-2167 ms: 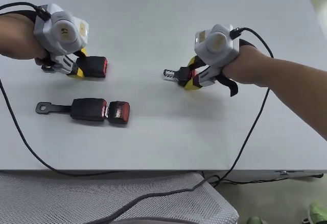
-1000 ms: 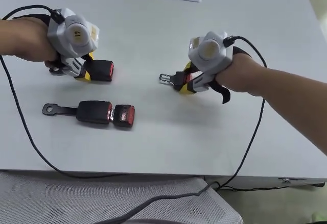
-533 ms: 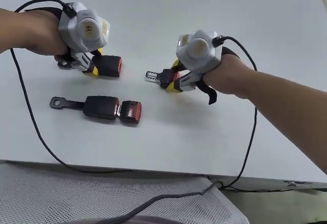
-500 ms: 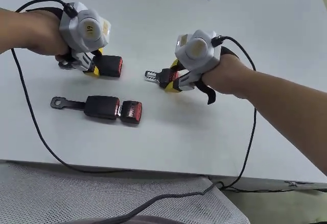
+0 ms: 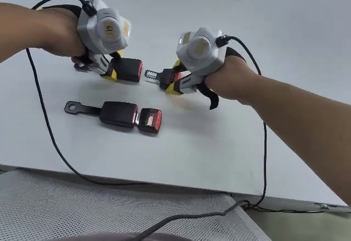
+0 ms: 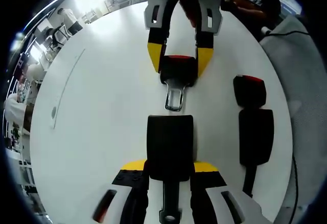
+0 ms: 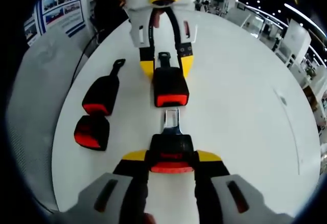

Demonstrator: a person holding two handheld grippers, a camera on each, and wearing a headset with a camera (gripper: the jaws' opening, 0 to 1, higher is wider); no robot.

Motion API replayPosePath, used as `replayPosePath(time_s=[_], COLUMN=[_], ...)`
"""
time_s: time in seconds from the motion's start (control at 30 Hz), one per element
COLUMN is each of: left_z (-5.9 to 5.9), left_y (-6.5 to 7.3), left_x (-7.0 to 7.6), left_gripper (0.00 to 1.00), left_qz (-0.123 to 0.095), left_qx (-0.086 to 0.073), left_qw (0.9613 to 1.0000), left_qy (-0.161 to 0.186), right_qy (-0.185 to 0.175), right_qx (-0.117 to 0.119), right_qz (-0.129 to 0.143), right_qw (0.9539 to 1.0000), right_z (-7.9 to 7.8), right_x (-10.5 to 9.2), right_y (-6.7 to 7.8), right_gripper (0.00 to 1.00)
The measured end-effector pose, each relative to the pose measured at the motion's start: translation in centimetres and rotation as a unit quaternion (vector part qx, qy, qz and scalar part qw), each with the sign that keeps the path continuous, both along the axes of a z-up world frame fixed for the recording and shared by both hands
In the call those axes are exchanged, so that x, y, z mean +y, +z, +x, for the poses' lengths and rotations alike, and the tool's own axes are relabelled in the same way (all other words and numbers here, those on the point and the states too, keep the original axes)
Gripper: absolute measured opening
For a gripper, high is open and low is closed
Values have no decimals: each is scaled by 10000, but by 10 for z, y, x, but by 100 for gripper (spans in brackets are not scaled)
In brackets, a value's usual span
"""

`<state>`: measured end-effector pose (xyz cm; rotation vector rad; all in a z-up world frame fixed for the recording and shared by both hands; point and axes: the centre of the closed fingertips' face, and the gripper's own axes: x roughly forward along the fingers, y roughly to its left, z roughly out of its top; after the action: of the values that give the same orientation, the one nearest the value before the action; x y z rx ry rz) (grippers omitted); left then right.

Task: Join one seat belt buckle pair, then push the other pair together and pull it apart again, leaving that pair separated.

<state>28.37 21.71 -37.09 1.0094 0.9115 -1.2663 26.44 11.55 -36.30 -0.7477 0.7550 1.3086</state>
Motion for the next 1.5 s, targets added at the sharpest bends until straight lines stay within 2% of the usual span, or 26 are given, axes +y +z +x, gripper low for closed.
replayPosePath(time_s=[0.2,0.37,0.6,0.8,0.97,1.0,1.37,1.5], left_z=[-1,-1,-1,-1,-1,-1,0,0], left_y=[0,0,0,0,1,1,0,0], left_x=[0,0,0,0,-1,-2,-1,-2], left_gripper=[31,31,31,31,31,31,30,30], left_qz=[29,4,11,-22,-27,-21,-255,-285], left_qx=[8,2,33,41,41,24,29,39], left_qw=[10000,10000,10000,10000,9998,9996,9996,9993], left_qy=[-19,-5,-25,-65,-206,-279,-138,-217], right_qy=[0,63,313,264,304,277,285,352], right_qx=[42,-8,-332,-197,-191,-159,-108,-118], right_qz=[59,3,-79,47,123,70,167,192], right_qw=[10000,10000,9989,9994,9993,9995,9994,9991], right_z=[1,1,2,5,5,5,7,7], right_x=[5,6,13,16,20,19,28,36], right_y=[0,1,3,1,2,1,2,2], right_gripper=[35,35,35,34,34,33,32,32])
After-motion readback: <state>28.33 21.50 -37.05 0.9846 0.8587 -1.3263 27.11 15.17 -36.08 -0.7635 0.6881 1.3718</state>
